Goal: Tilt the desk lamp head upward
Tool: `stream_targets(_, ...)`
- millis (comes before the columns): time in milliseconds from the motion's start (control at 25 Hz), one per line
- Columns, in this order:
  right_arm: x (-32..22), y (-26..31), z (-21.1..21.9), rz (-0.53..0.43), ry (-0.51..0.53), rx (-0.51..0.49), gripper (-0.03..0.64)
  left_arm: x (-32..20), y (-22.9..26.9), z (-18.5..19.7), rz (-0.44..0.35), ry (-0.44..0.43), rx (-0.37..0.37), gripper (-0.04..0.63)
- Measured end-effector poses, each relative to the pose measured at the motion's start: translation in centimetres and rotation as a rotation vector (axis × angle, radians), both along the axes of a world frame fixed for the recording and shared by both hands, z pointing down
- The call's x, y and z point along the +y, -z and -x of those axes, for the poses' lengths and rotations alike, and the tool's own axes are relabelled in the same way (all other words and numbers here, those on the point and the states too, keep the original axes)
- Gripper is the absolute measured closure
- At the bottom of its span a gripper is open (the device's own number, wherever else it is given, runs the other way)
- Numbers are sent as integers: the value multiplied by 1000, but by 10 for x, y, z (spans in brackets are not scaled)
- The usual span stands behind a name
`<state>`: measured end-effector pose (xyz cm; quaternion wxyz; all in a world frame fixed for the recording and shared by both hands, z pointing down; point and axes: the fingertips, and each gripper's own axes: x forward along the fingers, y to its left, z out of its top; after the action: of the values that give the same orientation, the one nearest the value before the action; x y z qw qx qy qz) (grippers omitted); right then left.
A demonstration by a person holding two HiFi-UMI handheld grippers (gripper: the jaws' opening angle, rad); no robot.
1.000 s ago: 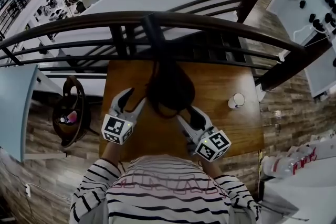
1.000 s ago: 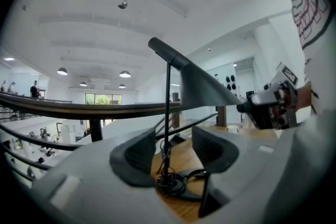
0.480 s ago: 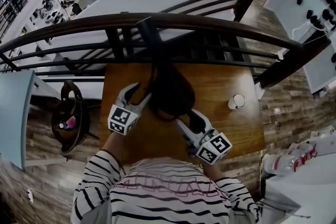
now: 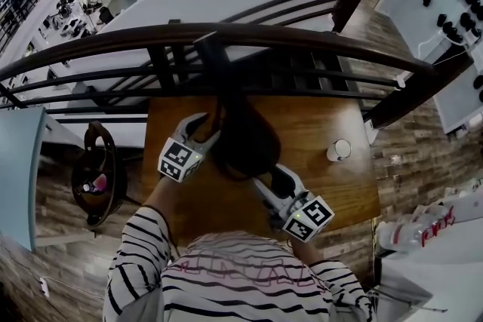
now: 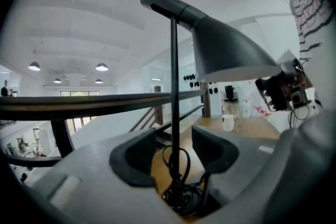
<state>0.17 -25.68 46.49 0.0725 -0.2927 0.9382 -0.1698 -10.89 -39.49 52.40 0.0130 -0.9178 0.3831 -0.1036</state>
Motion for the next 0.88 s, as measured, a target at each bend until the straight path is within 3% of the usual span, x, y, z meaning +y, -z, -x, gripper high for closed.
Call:
stream_targets(240,-3,0,1,-5,7,2,405,-13,-5,-13,5,-81,-16,407)
stream_targets(440,-6,0,1,-9,6,-5,405,-19,-2,-18,0,-129,-3,541)
stream_targets(880,-4,3,0,0,16,-17,389,-19,-2,-19,42,-159,18,549)
